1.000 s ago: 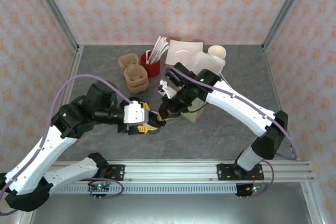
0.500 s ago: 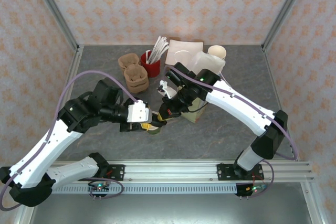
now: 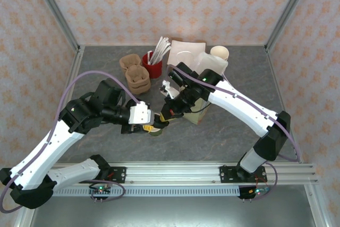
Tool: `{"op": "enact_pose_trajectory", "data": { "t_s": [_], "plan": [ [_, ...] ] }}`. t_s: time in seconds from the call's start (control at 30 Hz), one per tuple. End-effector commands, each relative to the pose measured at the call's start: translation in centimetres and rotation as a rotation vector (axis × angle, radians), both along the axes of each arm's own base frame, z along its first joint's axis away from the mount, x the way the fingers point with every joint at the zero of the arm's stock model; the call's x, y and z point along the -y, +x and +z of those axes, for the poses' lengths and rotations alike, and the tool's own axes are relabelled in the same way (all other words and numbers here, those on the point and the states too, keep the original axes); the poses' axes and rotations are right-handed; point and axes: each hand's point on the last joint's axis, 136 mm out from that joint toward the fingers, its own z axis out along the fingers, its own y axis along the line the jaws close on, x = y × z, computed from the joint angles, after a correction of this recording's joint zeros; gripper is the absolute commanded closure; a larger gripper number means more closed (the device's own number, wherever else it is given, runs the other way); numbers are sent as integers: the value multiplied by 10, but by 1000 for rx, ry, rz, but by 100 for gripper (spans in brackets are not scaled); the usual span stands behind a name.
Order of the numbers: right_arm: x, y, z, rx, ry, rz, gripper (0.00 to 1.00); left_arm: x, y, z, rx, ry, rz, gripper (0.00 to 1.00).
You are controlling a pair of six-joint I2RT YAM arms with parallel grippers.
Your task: Pack the takeout coffee
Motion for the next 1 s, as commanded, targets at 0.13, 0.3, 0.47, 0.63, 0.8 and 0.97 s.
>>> {"op": "enact_pose_trajectory", "data": {
  "t_s": [0.13,0.3,0.47,0.63,0.8,0.97],
  "plan": [
    [5,-1,3,7,13,-10,100,0,-6,17,19,-60,3,64],
    [6,-2,7,13,26,-15,100,0,-9,11,-6,-39,-8,66],
    [8,-3,7,13,22,-21,100,2,-9,5,-17,-31,-24,61],
    [9,-5,7,11,27,-25,100,3,-9,4,-39,-15,-32,63],
    [9,-5,9,13,34,-30,100,5,-8,3,-63,-18,-25,71],
    [10,-6,12,16,40,-31,100,7,-6,1,-100,-3,-13,79]
  ]
}}
